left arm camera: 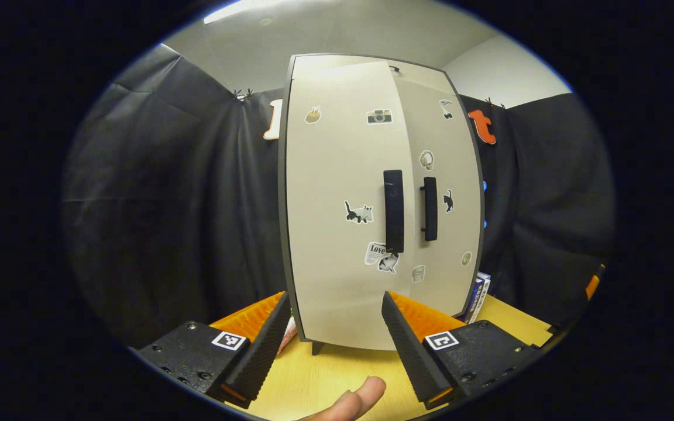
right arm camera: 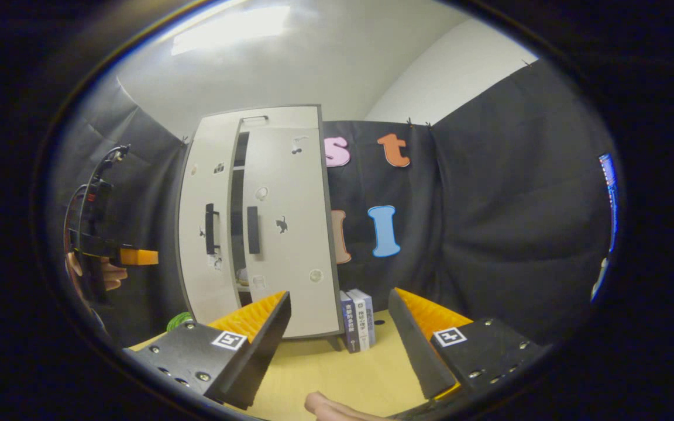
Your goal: Grab one shoe with the right hand and put it into the shoe cabinet, grab the other shoe with the left hand and put it into the shoe cabinet; then close the right door with the right hand and the left door with the left hand.
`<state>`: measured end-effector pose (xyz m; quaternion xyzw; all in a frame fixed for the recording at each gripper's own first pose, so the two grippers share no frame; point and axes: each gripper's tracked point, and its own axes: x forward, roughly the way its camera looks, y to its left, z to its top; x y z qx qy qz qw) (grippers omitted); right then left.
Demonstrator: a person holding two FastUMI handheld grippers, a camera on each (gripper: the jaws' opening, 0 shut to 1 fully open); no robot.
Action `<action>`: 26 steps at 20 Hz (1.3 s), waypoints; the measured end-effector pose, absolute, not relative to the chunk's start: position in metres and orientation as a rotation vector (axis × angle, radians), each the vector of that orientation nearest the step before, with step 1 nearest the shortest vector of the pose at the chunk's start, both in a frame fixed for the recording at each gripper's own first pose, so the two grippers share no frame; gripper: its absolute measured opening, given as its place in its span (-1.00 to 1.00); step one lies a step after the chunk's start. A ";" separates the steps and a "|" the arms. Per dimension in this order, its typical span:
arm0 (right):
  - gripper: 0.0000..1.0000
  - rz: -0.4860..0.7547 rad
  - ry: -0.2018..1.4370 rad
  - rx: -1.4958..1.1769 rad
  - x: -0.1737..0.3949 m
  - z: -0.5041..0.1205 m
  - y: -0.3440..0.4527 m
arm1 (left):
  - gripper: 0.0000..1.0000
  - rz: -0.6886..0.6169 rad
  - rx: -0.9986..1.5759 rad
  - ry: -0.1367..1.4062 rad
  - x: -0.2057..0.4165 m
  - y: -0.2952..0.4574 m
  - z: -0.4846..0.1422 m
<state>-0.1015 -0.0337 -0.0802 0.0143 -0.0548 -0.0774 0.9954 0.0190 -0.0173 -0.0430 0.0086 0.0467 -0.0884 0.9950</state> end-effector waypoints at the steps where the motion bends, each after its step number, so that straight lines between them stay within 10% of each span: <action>1: 0.99 -0.153 -0.109 0.023 -0.101 -0.081 -0.032 | 0.91 -0.175 0.022 0.098 0.010 -0.016 -0.044; 26: 1.00 -0.076 -0.048 -0.001 -0.086 -0.116 0.004 | 0.90 -0.206 -0.054 0.157 -0.073 -0.023 -0.132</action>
